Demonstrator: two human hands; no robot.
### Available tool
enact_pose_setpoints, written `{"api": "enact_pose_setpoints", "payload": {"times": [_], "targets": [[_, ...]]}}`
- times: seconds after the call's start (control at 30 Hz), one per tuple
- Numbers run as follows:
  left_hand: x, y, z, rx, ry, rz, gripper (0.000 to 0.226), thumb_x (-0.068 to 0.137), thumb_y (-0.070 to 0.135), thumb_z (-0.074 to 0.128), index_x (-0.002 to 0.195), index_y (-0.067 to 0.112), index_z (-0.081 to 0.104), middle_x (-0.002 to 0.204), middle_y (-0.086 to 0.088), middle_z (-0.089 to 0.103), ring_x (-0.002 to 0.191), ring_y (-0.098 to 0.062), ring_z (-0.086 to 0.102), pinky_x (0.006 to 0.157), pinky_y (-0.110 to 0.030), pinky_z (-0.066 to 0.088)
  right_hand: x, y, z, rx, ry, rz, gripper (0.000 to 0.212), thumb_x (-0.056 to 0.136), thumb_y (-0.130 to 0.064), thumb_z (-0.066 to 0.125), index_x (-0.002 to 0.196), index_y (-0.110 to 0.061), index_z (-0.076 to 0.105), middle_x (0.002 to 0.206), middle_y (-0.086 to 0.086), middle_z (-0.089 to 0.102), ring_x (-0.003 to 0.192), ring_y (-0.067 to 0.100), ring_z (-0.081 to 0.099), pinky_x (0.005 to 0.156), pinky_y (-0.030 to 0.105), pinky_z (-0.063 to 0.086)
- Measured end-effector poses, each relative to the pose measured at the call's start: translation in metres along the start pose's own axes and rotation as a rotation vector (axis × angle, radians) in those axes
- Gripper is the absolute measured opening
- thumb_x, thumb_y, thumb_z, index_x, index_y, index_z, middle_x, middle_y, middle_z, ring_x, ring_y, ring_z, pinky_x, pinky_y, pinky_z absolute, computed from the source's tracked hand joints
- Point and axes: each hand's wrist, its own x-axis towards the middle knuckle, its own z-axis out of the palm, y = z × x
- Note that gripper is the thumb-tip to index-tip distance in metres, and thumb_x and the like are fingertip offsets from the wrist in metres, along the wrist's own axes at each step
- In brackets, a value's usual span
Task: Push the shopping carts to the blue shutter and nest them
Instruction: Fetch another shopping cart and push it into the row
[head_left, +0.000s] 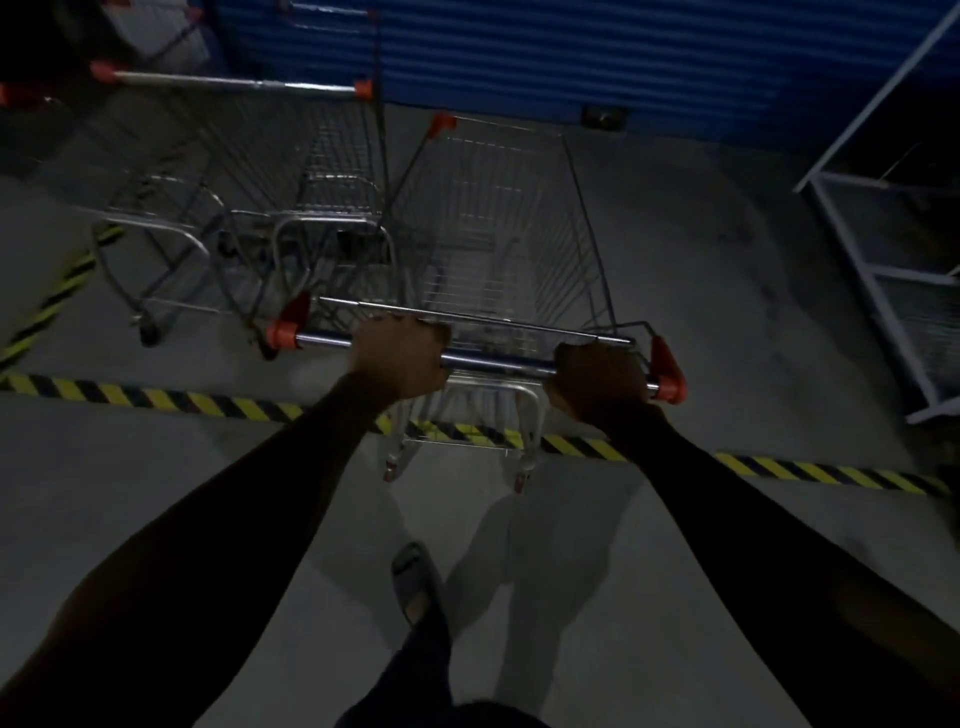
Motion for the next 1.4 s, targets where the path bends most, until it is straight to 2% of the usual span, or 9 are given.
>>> {"api": "enact_pose_setpoints", "payload": {"times": [0.07, 0.2, 0.3, 0.47, 0.73, 0.87, 1.0, 1.2, 1.4], "targets": [[0.038, -0.001, -0.001, -0.057, 0.009, 0.040, 0.046, 0.078, 0.055, 0.050, 0.113, 0.028, 0.064, 0.101, -0.006, 0.072, 0.094, -0.034, 0.067, 0.082, -0.043, 0.050, 0.041, 0.014, -0.007, -0.019, -0.046, 0.039, 0.024, 0.077, -0.038, 0.057, 0.080, -0.016, 0.066, 0.073, 0.010, 0.067, 0.063, 0.031, 0.066, 0.056, 0.034, 0.050], [0.110, -0.007, 0.002, -0.160, 0.005, 0.109, 0.049, 0.083, 0.054, 0.047, 0.125, 0.031, 0.055, 0.112, -0.006, 0.069, 0.100, -0.035, 0.065, 0.080, -0.045, 0.051, 0.107, 0.037, -0.005, 0.114, -0.118, 0.180, 0.024, 0.091, -0.030, 0.052, 0.104, -0.014, 0.063, 0.102, 0.012, 0.066, 0.096, 0.034, 0.063, 0.082, 0.040, 0.046], [0.153, -0.009, 0.005, -0.178, -0.002, 0.134, 0.048, 0.085, 0.054, 0.044, 0.125, 0.029, 0.053, 0.109, -0.005, 0.069, 0.096, -0.035, 0.065, 0.079, -0.045, 0.050, 0.143, 0.048, 0.002, -0.011, 0.013, 0.191, 0.021, 0.079, -0.031, 0.059, 0.090, -0.013, 0.063, 0.087, 0.009, 0.069, 0.083, 0.033, 0.065, 0.085, 0.043, 0.043], [0.220, -0.014, 0.014, -0.173, 0.050, 0.134, 0.049, 0.087, 0.054, 0.042, 0.127, 0.029, 0.052, 0.104, -0.003, 0.070, 0.089, -0.031, 0.067, 0.077, -0.041, 0.052, 0.214, 0.065, 0.000, -0.050, -0.049, 0.256, 0.023, 0.066, -0.034, 0.057, 0.078, -0.017, 0.065, 0.073, 0.008, 0.068, 0.072, 0.033, 0.066, 0.086, 0.048, 0.042], [0.337, -0.040, 0.009, -0.151, 0.068, 0.128, 0.047, 0.084, 0.051, 0.044, 0.126, 0.032, 0.054, 0.109, -0.001, 0.069, 0.091, -0.032, 0.067, 0.072, -0.038, 0.051, 0.336, 0.102, 0.017, -0.038, 0.127, 0.211, 0.025, 0.063, -0.032, 0.051, 0.064, -0.010, 0.063, 0.059, 0.016, 0.061, 0.057, 0.035, 0.062, 0.079, 0.048, 0.047], [0.389, -0.057, 0.005, -0.150, -0.006, 0.073, 0.050, 0.083, 0.053, 0.046, 0.130, 0.035, 0.051, 0.115, -0.006, 0.069, 0.102, -0.036, 0.065, 0.079, -0.042, 0.051, 0.385, 0.108, 0.003, -0.022, -0.025, 0.228, 0.023, 0.067, -0.032, 0.062, 0.074, -0.011, 0.068, 0.070, 0.015, 0.067, 0.066, 0.035, 0.065, 0.080, 0.044, 0.046], [0.426, -0.070, 0.002, -0.141, -0.016, 0.013, 0.047, 0.082, 0.052, 0.049, 0.124, 0.034, 0.054, 0.118, -0.005, 0.068, 0.106, -0.038, 0.063, 0.086, -0.044, 0.050, 0.425, 0.113, -0.001, 0.033, -0.008, 0.182, 0.029, 0.076, -0.037, 0.060, 0.093, -0.014, 0.067, 0.093, 0.013, 0.070, 0.090, 0.036, 0.065, 0.093, 0.047, 0.038], [0.452, -0.082, 0.006, -0.076, 0.012, 0.046, 0.048, 0.085, 0.052, 0.048, 0.129, 0.035, 0.053, 0.119, -0.008, 0.068, 0.108, -0.037, 0.062, 0.087, -0.044, 0.049, 0.447, 0.112, 0.004, -0.008, -0.050, 0.247, 0.034, 0.067, -0.045, 0.073, 0.074, -0.012, 0.069, 0.076, 0.015, 0.068, 0.073, 0.037, 0.066, 0.094, 0.060, 0.042], [0.453, -0.091, 0.012, -0.037, 0.057, 0.077, 0.045, 0.085, 0.052, 0.048, 0.125, 0.033, 0.056, 0.111, -0.008, 0.070, 0.100, -0.037, 0.066, 0.082, -0.043, 0.050, 0.447, 0.106, 0.002, 0.049, -0.033, 0.230, 0.036, 0.073, -0.044, 0.071, 0.084, -0.011, 0.068, 0.086, 0.014, 0.070, 0.084, 0.038, 0.066, 0.097, 0.056, 0.040]]}}
